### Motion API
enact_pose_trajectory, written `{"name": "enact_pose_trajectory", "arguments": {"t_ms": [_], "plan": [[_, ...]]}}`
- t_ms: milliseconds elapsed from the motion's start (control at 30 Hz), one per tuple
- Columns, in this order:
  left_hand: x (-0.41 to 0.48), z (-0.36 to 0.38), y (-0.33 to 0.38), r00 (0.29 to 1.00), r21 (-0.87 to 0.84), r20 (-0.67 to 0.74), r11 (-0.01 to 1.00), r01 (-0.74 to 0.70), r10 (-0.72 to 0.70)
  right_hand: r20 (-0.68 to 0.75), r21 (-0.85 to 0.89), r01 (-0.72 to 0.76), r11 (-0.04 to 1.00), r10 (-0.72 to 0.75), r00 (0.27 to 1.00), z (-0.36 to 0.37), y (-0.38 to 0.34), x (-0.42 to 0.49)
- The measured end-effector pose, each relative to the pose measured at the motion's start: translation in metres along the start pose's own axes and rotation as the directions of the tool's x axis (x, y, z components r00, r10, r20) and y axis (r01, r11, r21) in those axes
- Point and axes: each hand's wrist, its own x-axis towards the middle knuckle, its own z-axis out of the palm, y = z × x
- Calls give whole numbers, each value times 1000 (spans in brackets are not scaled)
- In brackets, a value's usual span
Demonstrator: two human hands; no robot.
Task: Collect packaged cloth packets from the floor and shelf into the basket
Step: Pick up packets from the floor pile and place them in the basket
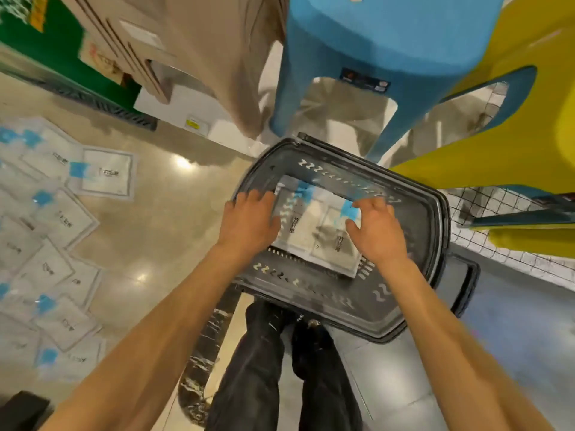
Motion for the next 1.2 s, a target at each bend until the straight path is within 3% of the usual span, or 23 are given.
{"name": "enact_pose_trajectory", "arguments": {"t_ms": [200,367,467,600,900,1067,1200], "plan": [[-107,-95,-32,964,-55,-211,987,153,-161,-2,-213,231,949,-237,972,-91,-88,-68],[-210,-149,-60,912,-61,-302,961,271,-277,17,-314,410,857,-427,904,-143,-174,-132],[-277,-162,-71,853,-110,-372,930,350,-365,9,-383,527,759,-568,823,-157,-218,-173],[-368,-148,-83,775,-230,-371,859,457,-512,112,-441,658,611,-690,715,-159,-273,-229],[-518,-123,-153,498,-409,-271,566,716,-824,326,-471,835,285,-823,465,-114,-402,-327],[-576,-104,-206,380,-463,-204,431,775,-902,424,-471,868,158,-822,380,-69,-470,-372],[-615,-94,-245,332,-475,-158,366,800,-930,457,-468,880,82,-830,320,-36,-519,-408]]}}
